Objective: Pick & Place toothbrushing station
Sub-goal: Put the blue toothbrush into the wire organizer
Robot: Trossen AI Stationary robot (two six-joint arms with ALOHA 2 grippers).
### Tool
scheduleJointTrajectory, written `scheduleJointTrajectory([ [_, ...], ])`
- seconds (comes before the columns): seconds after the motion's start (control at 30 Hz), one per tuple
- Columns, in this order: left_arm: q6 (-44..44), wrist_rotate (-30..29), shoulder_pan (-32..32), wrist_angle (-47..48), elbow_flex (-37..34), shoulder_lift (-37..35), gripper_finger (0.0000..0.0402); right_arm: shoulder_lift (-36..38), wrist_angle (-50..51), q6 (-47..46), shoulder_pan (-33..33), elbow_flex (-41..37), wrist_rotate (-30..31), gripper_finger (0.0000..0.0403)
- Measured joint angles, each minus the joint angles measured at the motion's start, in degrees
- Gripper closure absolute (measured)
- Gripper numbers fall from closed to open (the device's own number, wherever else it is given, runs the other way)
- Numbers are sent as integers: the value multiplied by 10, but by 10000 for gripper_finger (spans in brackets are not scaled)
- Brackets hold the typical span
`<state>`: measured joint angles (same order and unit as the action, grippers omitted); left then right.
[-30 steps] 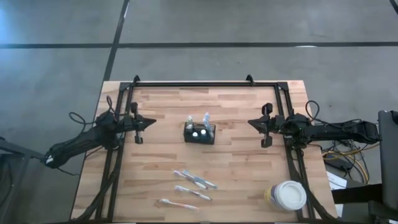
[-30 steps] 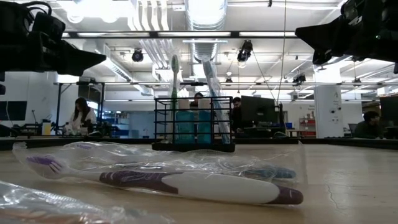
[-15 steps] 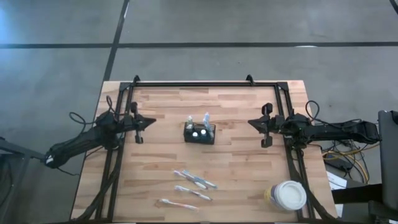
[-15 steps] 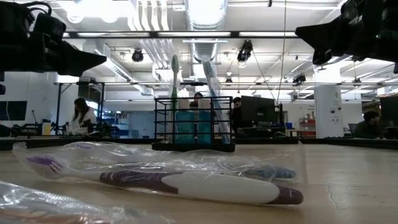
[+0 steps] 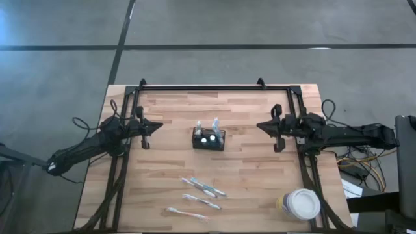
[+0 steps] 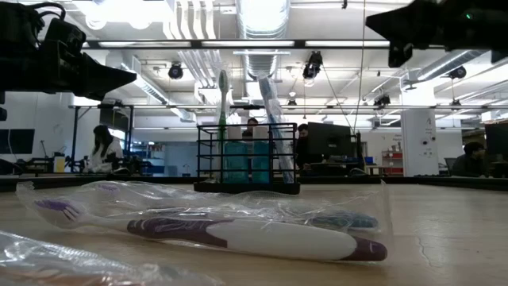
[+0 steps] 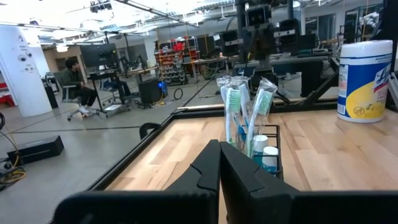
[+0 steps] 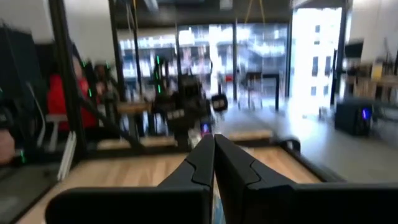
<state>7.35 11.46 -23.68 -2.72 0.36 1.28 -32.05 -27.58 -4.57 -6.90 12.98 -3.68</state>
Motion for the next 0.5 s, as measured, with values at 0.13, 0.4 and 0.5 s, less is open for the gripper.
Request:
scheduleJointTrajectory([
  [0.13, 1, 0, 0, 0, 0, 0, 392, -57, 154, 10, 5, 109, 0, 394],
  [0.4, 0, 0, 0, 0, 0, 0, 392, -236, 362, 79, 75, 354, 77, 394],
  [0.5, -11, 0, 0, 2, 0, 0, 392, -311, 455, 73, 102, 455, 82, 394],
])
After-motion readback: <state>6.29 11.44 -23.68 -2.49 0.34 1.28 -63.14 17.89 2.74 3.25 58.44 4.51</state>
